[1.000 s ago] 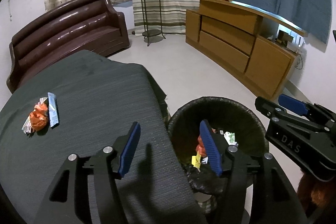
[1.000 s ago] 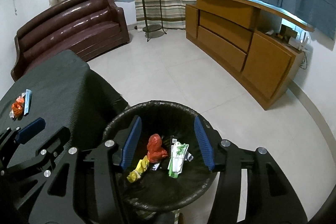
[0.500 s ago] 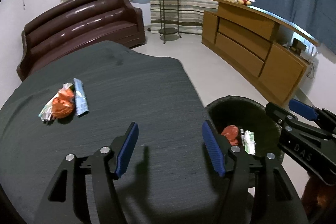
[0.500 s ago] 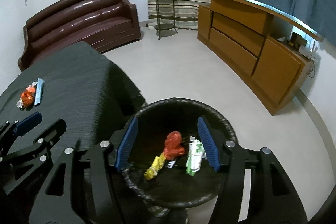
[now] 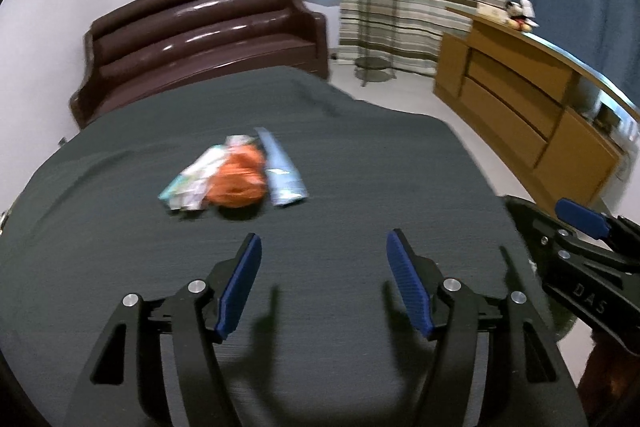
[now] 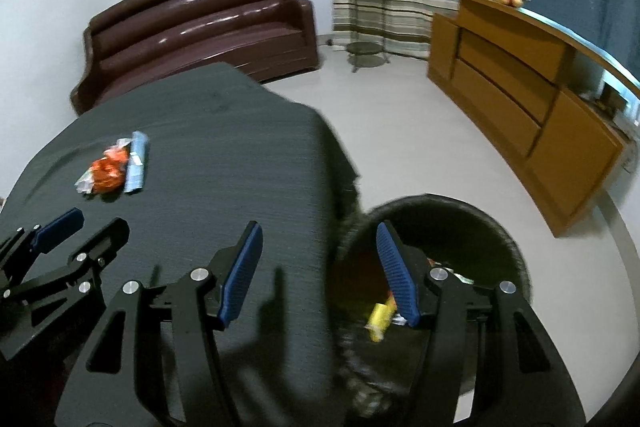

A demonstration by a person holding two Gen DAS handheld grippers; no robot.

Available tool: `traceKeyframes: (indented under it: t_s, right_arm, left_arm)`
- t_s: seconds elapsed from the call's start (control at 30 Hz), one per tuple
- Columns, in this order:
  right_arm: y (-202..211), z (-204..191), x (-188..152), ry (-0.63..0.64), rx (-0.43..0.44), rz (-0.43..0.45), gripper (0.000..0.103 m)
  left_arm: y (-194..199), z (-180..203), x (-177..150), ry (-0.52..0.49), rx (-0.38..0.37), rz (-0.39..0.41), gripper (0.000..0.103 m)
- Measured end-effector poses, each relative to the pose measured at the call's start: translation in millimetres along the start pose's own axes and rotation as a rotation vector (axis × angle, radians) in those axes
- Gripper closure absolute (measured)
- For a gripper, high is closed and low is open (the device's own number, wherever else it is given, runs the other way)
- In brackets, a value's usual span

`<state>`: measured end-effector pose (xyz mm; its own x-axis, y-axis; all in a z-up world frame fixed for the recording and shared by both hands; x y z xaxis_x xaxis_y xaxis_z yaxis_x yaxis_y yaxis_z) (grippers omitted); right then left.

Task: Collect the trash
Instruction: 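Move both open grippers back over the remaining trash on the table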

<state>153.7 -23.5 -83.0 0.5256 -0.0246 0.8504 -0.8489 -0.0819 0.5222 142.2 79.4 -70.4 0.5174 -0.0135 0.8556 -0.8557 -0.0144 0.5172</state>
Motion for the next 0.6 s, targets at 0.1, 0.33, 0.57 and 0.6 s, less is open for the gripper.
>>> traceKeyframes:
  t_s: [0.1,0.33,0.57,0.6]
  right_arm:
    - [-7.4,-26.1,4.4,0.022,0.038,-0.004,0.045]
    - [-24.9,-86.5,14.0,0.071,0.120,-0.016,0.045]
    - [-44.1,-133.7,14.6,0.132,0.175,-0.047,0.045]
    - [-46.5,-137.2,13.8,0.139,0.180,-0.053,0.045]
  left_arm:
    - [-0.9,-26.0,-0.5,0.030,0.040,-0.003,0.039]
    - [-2.6,-82.4,-7.4,0.082,0.119,-0.018,0.039]
    - [-4.7,-122.0,-11.6,0.134,0.171,-0.035,0.038]
    - [-5.5,-126.0,-11.8,0.141,0.174,-0.037,0.038]
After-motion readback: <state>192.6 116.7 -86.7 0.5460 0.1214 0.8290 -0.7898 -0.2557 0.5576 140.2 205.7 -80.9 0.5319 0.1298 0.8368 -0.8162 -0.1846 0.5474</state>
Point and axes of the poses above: each gripper's, at about its wrist camera, not at the fingertips, and y roughly against the way its jaws point, z to its right, x to its top, the point moved 8 cm from there along -y, roughly the way its jaws point, and after that the axes turned 12 degrees about z, right-handed, at the moved point
